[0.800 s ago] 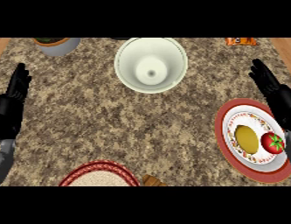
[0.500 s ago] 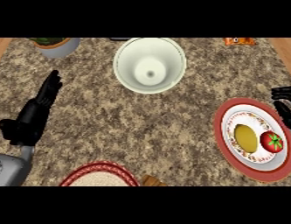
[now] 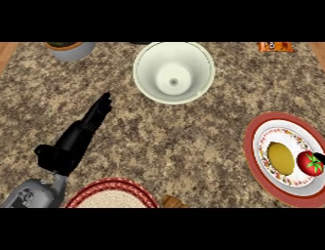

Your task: Pick the tomato from the plate and place it in the bowl

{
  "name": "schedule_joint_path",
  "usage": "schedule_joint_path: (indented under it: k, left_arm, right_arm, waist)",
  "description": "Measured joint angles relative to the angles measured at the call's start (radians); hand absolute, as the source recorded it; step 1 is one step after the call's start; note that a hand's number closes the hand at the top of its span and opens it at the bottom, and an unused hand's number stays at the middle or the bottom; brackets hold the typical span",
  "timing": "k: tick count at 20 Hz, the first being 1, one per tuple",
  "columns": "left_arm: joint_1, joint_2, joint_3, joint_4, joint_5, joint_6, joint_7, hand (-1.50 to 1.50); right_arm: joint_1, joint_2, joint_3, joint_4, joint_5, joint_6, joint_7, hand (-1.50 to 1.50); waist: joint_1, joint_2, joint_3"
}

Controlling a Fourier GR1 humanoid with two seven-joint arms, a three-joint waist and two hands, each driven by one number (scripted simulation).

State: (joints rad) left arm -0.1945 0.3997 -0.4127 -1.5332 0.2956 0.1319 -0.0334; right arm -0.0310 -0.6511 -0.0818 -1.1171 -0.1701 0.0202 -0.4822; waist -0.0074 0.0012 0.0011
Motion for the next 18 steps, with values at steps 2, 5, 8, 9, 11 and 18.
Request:
schedule_joint_path:
  k: [2, 5, 8, 9, 11, 18]
  left_arm:
    - [-0.009, -0.010, -0.005, 0.007, -0.006, -0.010, 0.001, 0.00]
    - [-0.001, -0.026, -0.019, -0.010, -0.013, -0.007, 0.013, 0.00]
    - [-0.007, -0.035, -0.023, -0.008, -0.021, -0.005, 0.019, 0.00]
    - [-0.017, -0.038, -0.022, -0.005, -0.023, -0.004, 0.025, 0.00]
    - [-0.015, -0.039, -0.026, -0.005, -0.026, -0.007, 0.027, 0.00]
    - [-0.006, -0.031, -0.004, -0.013, -0.022, -0.030, 0.027, 0.00]
  right_arm:
    - [-0.015, -0.035, 0.023, 0.019, 0.065, -0.010, -0.003, -1.50]
    - [-0.033, -0.102, 0.070, -0.003, 0.156, -0.017, 0.064, -1.50]
    - [-0.052, -0.198, 0.125, -0.019, 0.249, 0.015, 0.168, -1.50]
    - [-0.054, -0.233, 0.148, -0.021, 0.278, 0.043, 0.195, -1.50]
    - [-0.060, -0.292, 0.198, -0.044, 0.313, 0.126, 0.267, -1.50]
    - [-0.145, -0.388, 0.297, -0.146, 0.294, 0.455, 0.554, -1.50]
  waist:
    - [0.005, 0.001, 0.000]
    - [0.012, 0.000, -0.002]
    - [0.017, 0.000, -0.003]
    - [0.018, 0.001, -0.004]
    - [0.022, 0.001, -0.005]
    - [0.024, -0.001, -0.005]
